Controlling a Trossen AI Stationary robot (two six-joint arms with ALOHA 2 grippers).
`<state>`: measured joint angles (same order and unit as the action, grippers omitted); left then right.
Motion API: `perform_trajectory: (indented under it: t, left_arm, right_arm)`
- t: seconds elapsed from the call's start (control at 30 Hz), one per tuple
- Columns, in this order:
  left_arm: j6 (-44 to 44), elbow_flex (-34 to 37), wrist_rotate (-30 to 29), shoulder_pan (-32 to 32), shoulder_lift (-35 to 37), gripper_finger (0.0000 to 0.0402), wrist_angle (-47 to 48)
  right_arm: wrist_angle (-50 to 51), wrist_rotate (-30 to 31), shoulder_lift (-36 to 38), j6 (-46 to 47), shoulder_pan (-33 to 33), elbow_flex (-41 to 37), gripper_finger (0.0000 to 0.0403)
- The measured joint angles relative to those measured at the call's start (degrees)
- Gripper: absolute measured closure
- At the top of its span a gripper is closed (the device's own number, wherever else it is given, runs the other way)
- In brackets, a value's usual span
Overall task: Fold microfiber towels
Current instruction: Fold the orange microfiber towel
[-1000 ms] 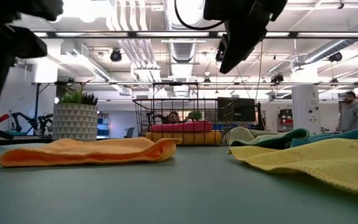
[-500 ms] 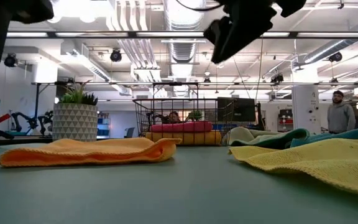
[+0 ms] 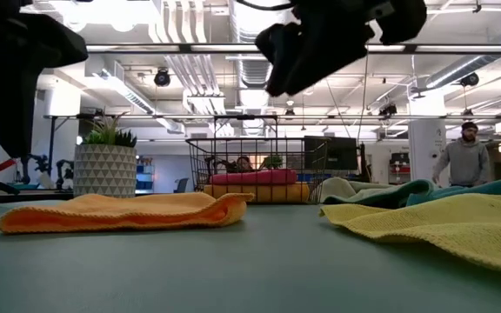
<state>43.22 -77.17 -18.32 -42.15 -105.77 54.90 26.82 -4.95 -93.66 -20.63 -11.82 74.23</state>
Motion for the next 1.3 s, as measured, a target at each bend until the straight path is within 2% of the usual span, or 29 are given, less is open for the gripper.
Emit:
perform_trajectory:
  t: [0.53,0.73,1.3]
  left_arm:
    - [3.0,6.4,-2.9,0.1,0.0,0.0259,-7.8]
    - [3.0,7.2,-5.8,0.2,0.0,0.0259,-8.1]
    - [3.0,12.1,-5.8,1.6,0.0,0.0259,-12.3]
  right_arm:
    - [-10.4,0.0,-9.4,-3.4,-0.9,0.3,0.0261]
    - [-13.8,0.0,-13.0,-4.1,-0.9,0.3,0.0263]
    - [-17.0,0.9,-18.4,-4.5,-0.3,0.3,0.0259]
